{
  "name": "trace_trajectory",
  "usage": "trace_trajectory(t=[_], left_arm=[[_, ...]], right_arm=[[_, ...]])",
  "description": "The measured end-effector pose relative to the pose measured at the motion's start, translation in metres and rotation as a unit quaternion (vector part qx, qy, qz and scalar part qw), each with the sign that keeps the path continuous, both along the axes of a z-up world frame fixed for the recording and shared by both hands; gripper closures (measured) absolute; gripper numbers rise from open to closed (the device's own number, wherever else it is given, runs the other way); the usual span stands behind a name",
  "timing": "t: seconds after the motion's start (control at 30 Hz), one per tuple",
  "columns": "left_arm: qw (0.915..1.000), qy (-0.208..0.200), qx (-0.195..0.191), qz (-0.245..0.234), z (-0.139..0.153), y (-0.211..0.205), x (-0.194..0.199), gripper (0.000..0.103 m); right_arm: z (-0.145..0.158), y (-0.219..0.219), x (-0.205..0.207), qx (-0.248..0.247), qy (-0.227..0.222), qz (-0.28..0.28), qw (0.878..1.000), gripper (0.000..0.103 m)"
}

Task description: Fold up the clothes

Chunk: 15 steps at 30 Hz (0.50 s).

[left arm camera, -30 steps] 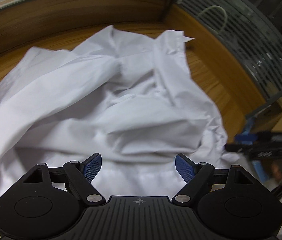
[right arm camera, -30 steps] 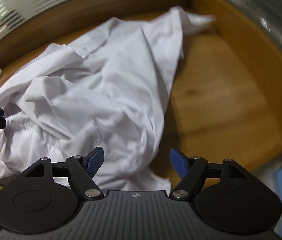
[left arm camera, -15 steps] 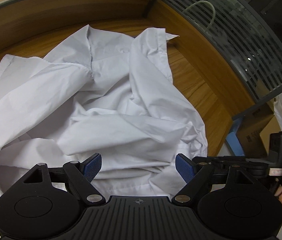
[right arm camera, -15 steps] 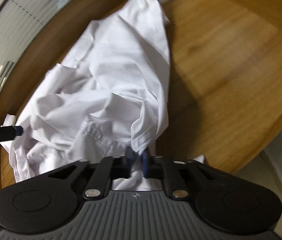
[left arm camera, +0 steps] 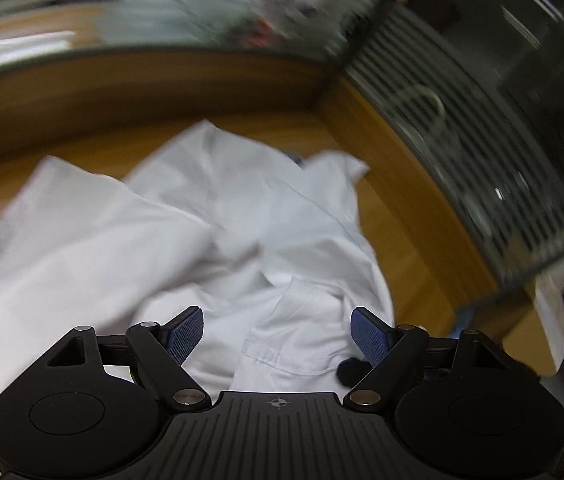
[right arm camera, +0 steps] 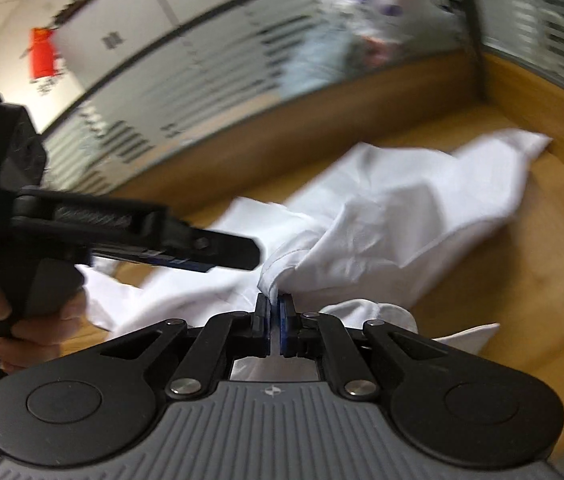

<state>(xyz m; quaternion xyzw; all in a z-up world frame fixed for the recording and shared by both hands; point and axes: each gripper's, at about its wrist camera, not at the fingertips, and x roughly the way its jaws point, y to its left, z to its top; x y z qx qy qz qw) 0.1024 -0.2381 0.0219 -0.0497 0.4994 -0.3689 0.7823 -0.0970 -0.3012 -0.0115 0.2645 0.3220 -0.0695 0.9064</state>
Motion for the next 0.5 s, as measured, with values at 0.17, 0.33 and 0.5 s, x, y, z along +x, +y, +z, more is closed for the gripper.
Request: trace_trajectory(t=[0.17, 0.33, 0.5], left_arm=[[0.9965, -0.014, 0.006, 0.082, 0.007, 0.062, 0.009, 0.020], [0.9864, -0.006, 0.021, 0.163, -0.001, 0.123, 0.008, 0.020], [0.9752, 0.001, 0.040, 0.218, -0.010, 0.168, -0.006, 0.020]], right_arm=[[0.005, 0.016, 0.059, -0.017, 0.008, 0.055, 0.998, 0.098], [-0.013, 0.056, 0.127, -0.062, 0.047, 0.122, 0.989, 0.098], [-0.047, 0.109, 0.182, -0.132, 0.092, 0.201, 0.966, 0.097]])
